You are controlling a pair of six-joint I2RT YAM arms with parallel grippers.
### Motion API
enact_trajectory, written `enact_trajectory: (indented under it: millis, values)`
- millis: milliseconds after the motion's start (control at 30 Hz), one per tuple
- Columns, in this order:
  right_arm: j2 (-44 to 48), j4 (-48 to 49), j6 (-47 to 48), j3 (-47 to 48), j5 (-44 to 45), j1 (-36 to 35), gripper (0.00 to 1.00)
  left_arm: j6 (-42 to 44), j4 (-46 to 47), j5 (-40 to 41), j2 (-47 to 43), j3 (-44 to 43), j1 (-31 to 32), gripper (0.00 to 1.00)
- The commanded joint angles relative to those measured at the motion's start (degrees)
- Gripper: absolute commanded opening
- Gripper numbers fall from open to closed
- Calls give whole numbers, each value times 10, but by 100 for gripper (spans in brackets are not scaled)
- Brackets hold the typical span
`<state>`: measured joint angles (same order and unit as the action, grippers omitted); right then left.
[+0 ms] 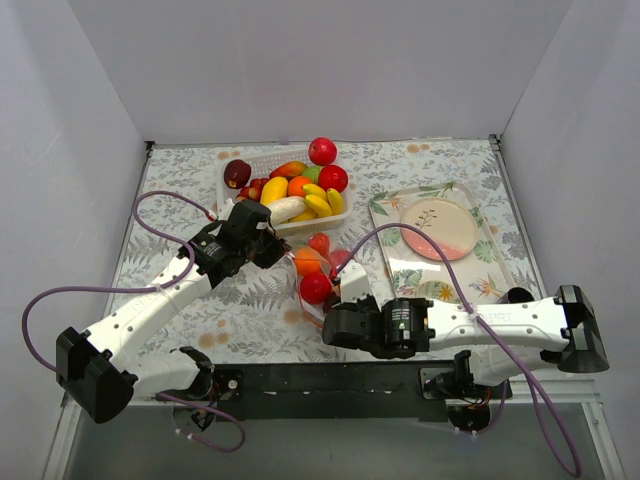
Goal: Place the food in the zip-top bag and seal the zipper
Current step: Zip the zipper food storage bag at the center of the board.
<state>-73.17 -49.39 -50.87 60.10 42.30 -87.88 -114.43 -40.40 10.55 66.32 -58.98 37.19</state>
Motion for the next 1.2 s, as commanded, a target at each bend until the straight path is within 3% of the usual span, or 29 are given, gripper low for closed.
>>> enact_trajectory:
  millis: [0, 300, 400, 500, 533, 733, 833, 1000, 1100, 1167]
  values:
    - [4, 44, -5, -4, 21, -4, 46, -185, -4, 15, -10, -18, -4, 0]
    - [-12, 59, -16, -23, 18, -4, 43, -183, -4, 11, -9, -18, -4, 0]
    - [-8, 50, -20, -25, 31, -4, 33, -182, -4, 13, -14, -19, -4, 0]
    - [-3, 32, -8, -11, 44, 2, 15, -179, -3, 11, -15, -20, -4, 0]
    - [-1, 17, -2, -3, 46, 4, 4, -178, -2, 10, -15, -19, -4, 0]
    - [17, -31, 98, 120, 39, 12, 1, -129, 24, 8, -27, -8, -4, 0]
    - [27, -48, 144, 189, 11, 22, 1, -50, 60, 16, -36, -4, -9, 18]
    - [30, -54, 213, 220, -65, 89, 1, 50, 95, 101, -76, 19, -21, 62]
    - [48, -26, 227, 200, -113, 109, 1, 111, 165, 93, -124, 63, -40, 72]
    - [57, -20, 232, 187, -131, 118, 1, 148, 196, 56, -131, 72, -54, 68]
